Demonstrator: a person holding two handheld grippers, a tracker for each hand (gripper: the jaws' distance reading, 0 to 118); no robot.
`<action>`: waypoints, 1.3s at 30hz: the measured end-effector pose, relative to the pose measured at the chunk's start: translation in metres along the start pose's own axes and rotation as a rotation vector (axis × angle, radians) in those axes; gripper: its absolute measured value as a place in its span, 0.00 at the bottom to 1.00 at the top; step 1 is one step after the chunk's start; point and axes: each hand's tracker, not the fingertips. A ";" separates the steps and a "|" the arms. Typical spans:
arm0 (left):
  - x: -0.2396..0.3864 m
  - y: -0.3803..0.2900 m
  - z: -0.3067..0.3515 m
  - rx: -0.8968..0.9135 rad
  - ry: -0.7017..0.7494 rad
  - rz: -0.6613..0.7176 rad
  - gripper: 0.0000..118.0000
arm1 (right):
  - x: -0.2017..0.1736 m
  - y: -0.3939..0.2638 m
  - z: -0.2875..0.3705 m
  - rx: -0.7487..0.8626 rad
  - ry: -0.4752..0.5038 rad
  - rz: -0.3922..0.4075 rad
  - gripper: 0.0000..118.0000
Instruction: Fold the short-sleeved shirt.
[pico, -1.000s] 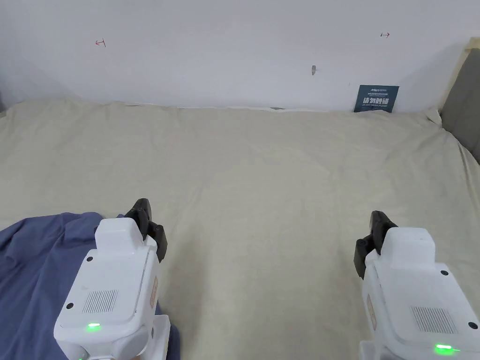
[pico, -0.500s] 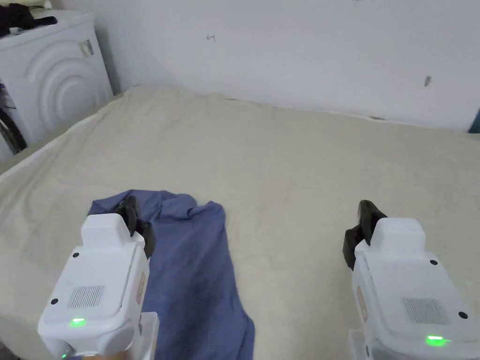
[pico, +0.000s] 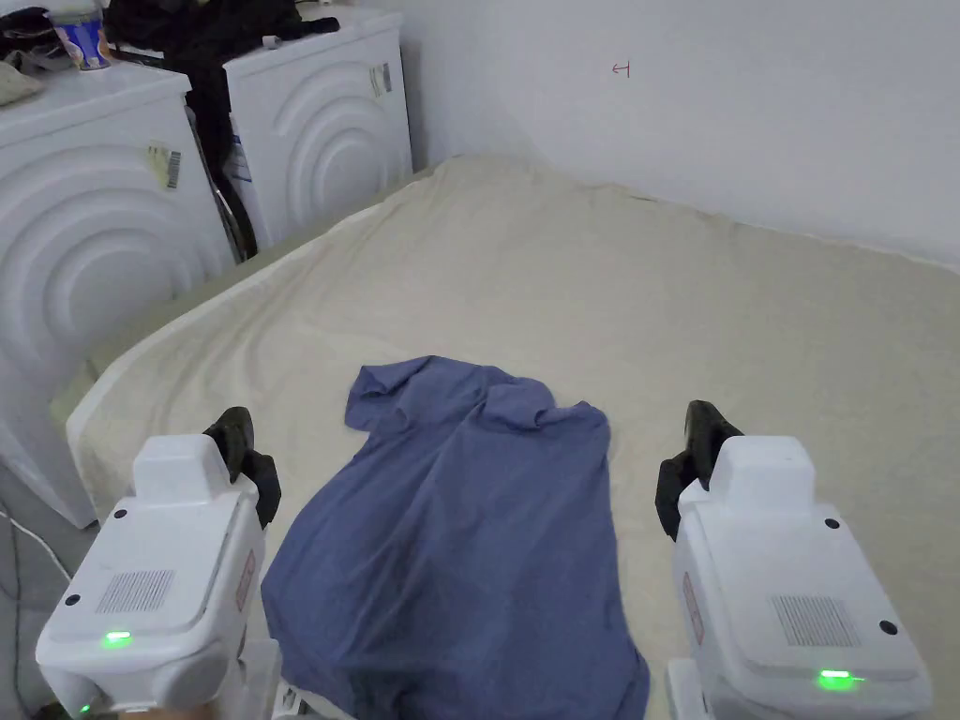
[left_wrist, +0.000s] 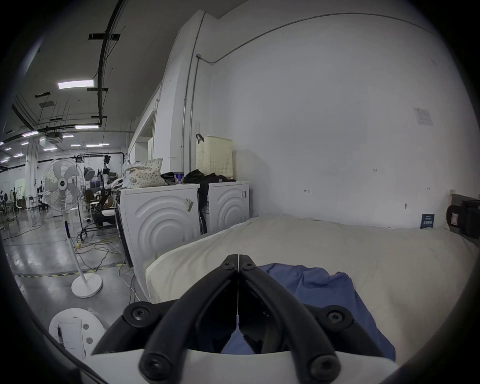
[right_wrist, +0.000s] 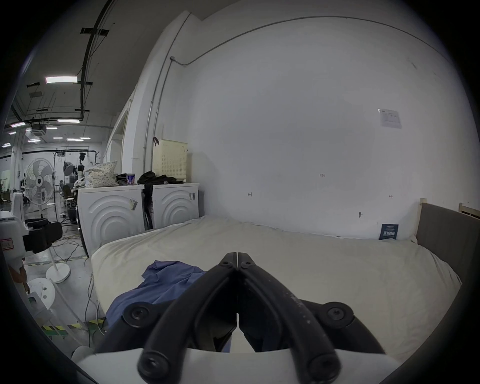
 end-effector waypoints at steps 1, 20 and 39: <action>0.001 0.000 -0.003 -0.020 -0.009 0.001 0.00 | 0.001 0.000 0.000 -0.001 0.002 0.000 0.01; 0.116 -0.080 -0.191 -0.749 -0.320 0.053 0.99 | 0.078 -0.014 0.001 -0.066 -0.212 0.016 0.01; 0.151 -0.097 -0.183 -0.736 -0.379 0.032 0.00 | 0.133 -0.024 0.036 -0.096 -0.329 -0.001 0.01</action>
